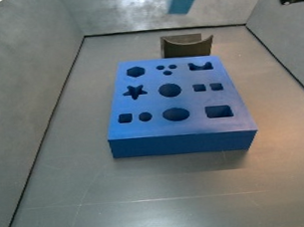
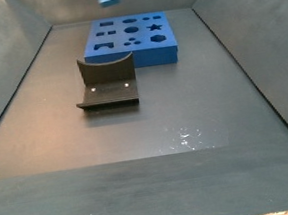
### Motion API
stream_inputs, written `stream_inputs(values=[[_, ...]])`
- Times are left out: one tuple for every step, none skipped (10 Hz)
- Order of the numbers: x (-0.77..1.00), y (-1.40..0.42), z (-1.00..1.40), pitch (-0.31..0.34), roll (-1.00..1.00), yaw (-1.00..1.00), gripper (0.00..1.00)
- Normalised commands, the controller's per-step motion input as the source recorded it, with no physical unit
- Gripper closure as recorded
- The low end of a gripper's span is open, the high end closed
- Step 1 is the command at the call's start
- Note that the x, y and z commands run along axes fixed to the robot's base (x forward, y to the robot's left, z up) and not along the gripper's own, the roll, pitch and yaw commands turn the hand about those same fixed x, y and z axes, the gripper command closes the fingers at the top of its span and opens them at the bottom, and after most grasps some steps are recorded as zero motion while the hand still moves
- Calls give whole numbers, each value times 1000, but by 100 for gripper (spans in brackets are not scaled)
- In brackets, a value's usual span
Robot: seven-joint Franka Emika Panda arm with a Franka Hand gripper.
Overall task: Pick up the rectangle object. Move up. Place the rectangle object on the fixture. Regrasp the rectangle object. Move to above the board. Insert the rectangle object.
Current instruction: Move to above the board.
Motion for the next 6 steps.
stream_inputs(values=[[-1000, -785, -97, -157, -1000, -76, 100], [-1000, -752, -64, -160, -1000, -70, 100], [-750, -505, -48, -175, -1000, -71, 100], [-504, -298, -16, -168, -1000, -63, 100], [-200, -75, -7, -160, -1000, -79, 100], [-20, 35, 19, -147, -1000, -84, 100]])
